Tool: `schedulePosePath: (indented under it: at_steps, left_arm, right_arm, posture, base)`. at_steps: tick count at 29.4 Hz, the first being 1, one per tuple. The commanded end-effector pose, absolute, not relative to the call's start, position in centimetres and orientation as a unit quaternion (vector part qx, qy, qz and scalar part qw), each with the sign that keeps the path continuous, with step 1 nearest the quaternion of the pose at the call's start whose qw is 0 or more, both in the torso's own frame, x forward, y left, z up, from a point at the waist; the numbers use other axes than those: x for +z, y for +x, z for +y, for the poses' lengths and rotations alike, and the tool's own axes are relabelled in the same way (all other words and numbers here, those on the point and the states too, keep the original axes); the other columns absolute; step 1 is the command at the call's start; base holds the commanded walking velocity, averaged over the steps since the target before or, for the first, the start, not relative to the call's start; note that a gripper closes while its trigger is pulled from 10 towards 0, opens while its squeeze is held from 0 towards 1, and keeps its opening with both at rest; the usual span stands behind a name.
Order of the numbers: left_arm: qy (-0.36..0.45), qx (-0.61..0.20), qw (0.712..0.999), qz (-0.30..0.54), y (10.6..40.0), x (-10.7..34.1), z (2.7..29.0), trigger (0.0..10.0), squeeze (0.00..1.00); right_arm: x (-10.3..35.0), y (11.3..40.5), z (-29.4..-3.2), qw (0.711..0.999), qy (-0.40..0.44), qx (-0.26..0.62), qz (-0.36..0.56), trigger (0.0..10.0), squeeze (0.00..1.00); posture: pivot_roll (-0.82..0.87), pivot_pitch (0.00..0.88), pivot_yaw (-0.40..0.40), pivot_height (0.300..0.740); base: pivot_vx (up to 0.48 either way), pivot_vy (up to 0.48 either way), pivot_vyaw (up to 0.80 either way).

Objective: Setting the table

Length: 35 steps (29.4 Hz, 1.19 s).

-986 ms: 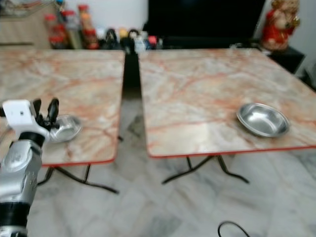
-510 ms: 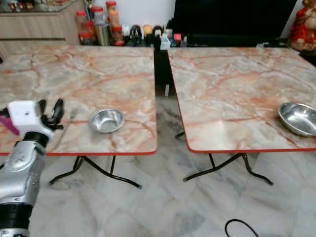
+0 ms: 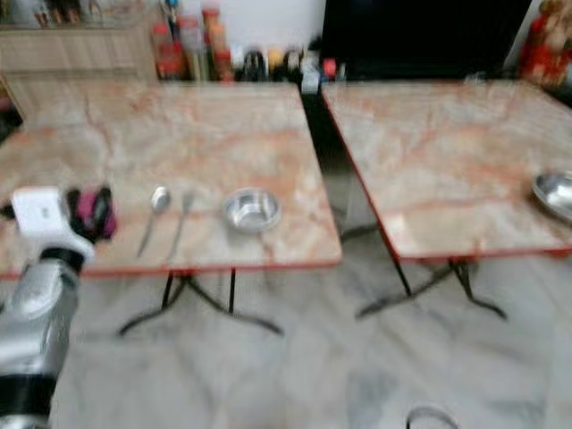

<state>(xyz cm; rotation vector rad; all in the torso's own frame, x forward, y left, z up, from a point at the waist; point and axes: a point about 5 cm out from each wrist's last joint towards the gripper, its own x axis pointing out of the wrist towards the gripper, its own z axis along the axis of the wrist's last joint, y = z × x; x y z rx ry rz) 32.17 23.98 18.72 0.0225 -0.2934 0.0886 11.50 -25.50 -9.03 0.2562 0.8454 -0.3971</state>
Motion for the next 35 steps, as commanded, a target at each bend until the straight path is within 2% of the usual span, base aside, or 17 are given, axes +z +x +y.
schedulePosePath:
  at_steps: [1, 5, 14, 20, 27, 33, 35]
  left_arm:
    - [0.011, 0.038, 0.990, -0.136, 32.1, 18.0, 23.6, 10.0, 0.00]
    - [0.011, 0.042, 0.991, -0.128, 32.0, 17.4, 23.7, 10.0, 0.00]
    - [0.014, 0.074, 0.996, -0.049, 30.6, 12.2, 25.3, 10.0, 0.00]
    - [0.010, 0.091, 0.995, 0.040, 28.6, 7.2, 26.3, 10.0, 0.00]
    - [0.007, 0.082, 0.988, 0.128, 27.2, 3.3, 26.0, 10.0, 0.00]
    - [-0.006, 0.069, 0.984, 0.165, 26.7, 1.7, 25.4, 10.0, 0.00]
    - [-0.006, 0.062, 0.976, 0.210, 25.9, 0.0, 25.0, 10.0, 0.00]
  right_arm:
    - [-9.0, 11.0, -26.3, 0.881, 0.124, -0.203, 0.409, 10.0, 0.00]
    - [-8.9, 10.8, -26.6, 0.879, 0.124, -0.205, 0.412, 10.0, 0.00]
    - [-9.0, 10.9, -26.8, 0.871, 0.126, -0.210, 0.426, 10.0, 0.00]
    - [-9.1, 12.1, -25.3, 0.873, 0.128, -0.202, 0.424, 10.0, 0.00]
    - [-9.0, 12.3, -25.3, 0.875, 0.128, -0.202, 0.422, 10.0, 0.00]
    - [-8.9, 11.8, -26.4, 0.874, 0.128, -0.208, 0.420, 10.0, 0.00]
    - [-8.8, 11.3, -27.0, 0.873, 0.129, -0.212, 0.421, 10.0, 0.00]
  posture:
    - [0.00, 0.082, -0.020, 0.740]
    - [0.00, 0.080, -0.020, 0.740]
    - [0.01, 0.073, -0.019, 0.740]
    - [0.01, 0.084, -0.022, 0.740]
    - [0.00, 0.082, -0.020, 0.740]
    - [0.01, 0.083, -0.021, 0.740]
    - [0.00, 0.083, -0.019, 0.740]
  base:
    - [0.000, 0.379, 0.00]
    - [0.000, 0.356, 0.00]
    - [0.000, 0.000, 0.00]
    - [0.000, 0.000, 0.00]
    - [0.000, 0.000, 0.00]
    - [0.000, 0.000, 0.00]
    - [0.000, 0.000, 0.00]
